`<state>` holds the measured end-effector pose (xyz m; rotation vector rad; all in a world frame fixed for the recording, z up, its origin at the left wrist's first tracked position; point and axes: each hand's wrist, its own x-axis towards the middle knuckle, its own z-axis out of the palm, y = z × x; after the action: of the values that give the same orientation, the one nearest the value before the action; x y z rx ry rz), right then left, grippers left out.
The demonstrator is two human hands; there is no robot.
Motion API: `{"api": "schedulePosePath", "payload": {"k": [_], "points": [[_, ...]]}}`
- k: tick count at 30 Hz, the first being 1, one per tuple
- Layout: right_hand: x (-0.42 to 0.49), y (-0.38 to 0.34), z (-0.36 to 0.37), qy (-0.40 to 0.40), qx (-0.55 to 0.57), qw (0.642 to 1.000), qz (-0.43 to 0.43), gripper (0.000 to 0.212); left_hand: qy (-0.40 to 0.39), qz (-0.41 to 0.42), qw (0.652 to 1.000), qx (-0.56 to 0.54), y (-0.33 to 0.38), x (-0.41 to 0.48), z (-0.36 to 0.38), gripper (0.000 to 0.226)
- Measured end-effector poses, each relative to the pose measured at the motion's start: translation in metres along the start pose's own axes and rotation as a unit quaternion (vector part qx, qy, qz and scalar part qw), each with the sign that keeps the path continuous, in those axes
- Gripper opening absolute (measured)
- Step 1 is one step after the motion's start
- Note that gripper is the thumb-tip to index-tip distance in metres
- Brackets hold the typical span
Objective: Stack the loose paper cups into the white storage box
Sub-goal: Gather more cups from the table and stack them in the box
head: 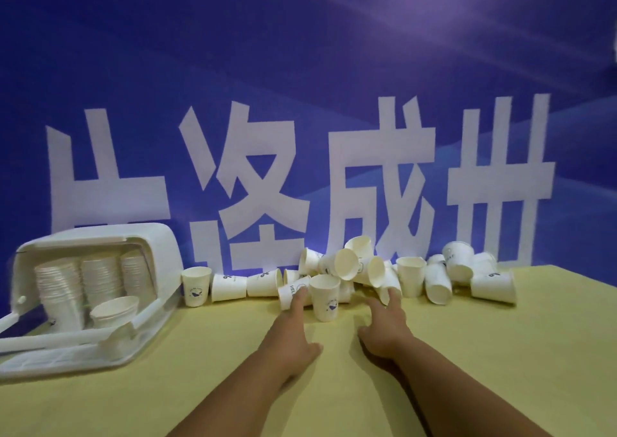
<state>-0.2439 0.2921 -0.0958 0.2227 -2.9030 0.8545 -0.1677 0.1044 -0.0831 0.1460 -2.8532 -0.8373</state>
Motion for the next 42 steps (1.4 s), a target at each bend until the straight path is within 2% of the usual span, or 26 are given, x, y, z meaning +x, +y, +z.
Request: {"api": "schedulePosePath", "payload": {"k": [3,6,9,13,15,19,23,26,31,36,39,42], "points": [[0.017,0.006,0.0,0.035,-0.003,0.999,-0.025,0.059,0.034,0.026,0.999,-0.025,0.005,0.028,0.015,0.123],[0.029,0.011,-0.001,0.029,0.008,0.998,-0.055,0.064,0.052,0.055,0.997,-0.023,0.001,0.048,0.024,0.115],[0.037,0.017,0.001,0.019,0.008,0.997,-0.073,0.065,0.093,0.065,0.993,0.018,-0.003,0.055,0.029,0.088],[0.043,0.022,0.003,0.019,0.043,0.995,-0.087,0.066,0.143,0.059,0.988,0.029,-0.006,0.058,0.035,0.037],[0.042,0.021,0.003,0.038,0.07,0.993,-0.092,0.062,0.16,0.056,0.985,0.015,-0.008,0.059,0.036,0.028],[0.038,0.009,0.005,0.12,0.152,0.977,-0.089,0.053,0.2,0.05,0.978,-0.028,-0.008,0.052,0.032,0.027],[0.025,-0.006,-0.002,0.233,0.25,0.939,-0.038,0.033,0.239,0.057,0.968,-0.051,-0.006,0.04,0.021,0.034],[0.016,-0.014,-0.013,0.29,0.251,0.922,-0.045,0.015,0.25,0.042,0.964,-0.078,-0.008,0.028,0.006,0.036],[-0.002,-0.045,-0.021,0.286,0.274,0.916,-0.065,0.014,0.259,0.005,0.956,-0.135,-0.029,-0.006,-0.029,0.038],[-0.019,-0.103,-0.004,0.269,0.27,0.916,-0.121,0.012,0.246,-0.032,0.96,-0.132,-0.064,-0.032,-0.067,0.05],[-0.027,-0.139,0.008,0.24,0.293,0.917,-0.126,0.017,0.266,-0.028,0.952,-0.146,-0.08,-0.04,-0.083,0.062],[-0.035,-0.176,0.026,0.213,0.307,0.918,-0.13,0.026,0.303,-0.023,0.939,-0.159,-0.1,-0.042,-0.106,0.06]]}}
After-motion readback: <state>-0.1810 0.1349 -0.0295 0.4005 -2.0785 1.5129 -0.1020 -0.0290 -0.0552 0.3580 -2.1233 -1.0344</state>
